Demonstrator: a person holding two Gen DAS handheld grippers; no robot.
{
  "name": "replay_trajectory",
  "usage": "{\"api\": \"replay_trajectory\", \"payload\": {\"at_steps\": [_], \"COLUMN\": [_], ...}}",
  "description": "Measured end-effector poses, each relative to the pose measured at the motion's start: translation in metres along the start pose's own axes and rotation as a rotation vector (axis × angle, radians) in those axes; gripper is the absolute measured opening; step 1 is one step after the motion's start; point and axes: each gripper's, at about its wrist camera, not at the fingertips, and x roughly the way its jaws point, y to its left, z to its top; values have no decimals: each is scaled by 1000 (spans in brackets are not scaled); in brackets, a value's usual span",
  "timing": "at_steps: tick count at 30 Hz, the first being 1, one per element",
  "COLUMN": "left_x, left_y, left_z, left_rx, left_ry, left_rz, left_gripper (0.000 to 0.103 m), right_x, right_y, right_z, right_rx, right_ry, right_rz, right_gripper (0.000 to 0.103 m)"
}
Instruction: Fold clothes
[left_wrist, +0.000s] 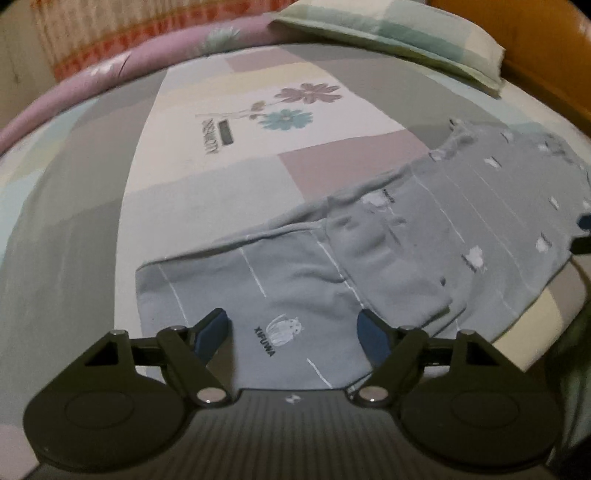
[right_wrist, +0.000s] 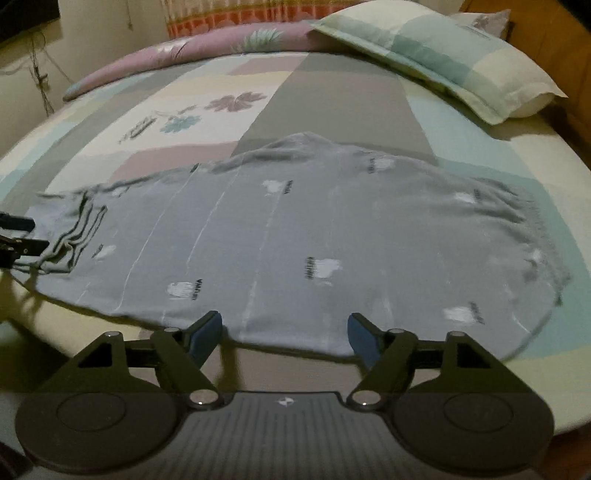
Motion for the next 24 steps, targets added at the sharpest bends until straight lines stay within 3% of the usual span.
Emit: {"api": "replay_trajectory", "payload": {"at_steps": [4,9,13,14,17,20,24], "left_x": [-18,-23,-22,-22,-20,-14,-7], "left_y": [-10,-41,-66,-69,-74,-84,-110], "left_z": [10,21,23,23,21,27,34], "left_rx": [20,75,121,120,89,59,115], "left_ry": [-56,-75,-78,-74,-57,-59,-72], "left_rz": [26,-15,-32,-32,-33,-60,-88], "left_gripper": [79,81,81,82,82,82,82], "right_x": [-12,6,17,16,10,4,14], "right_y": [-24,-21,-8,-8,-16,-14,-5], "right_z": [4,8,0,-4,-5,2,15], "right_rx": [51,24,-60,-73,-52,-56,-58], "right_ry": [-59,-54,-16,-15,13,-11,-42], "right_rz": [-58,-103,-99,-103,-99,-87,-43], "right_gripper": [80,80,81,86,89,89,89]}}
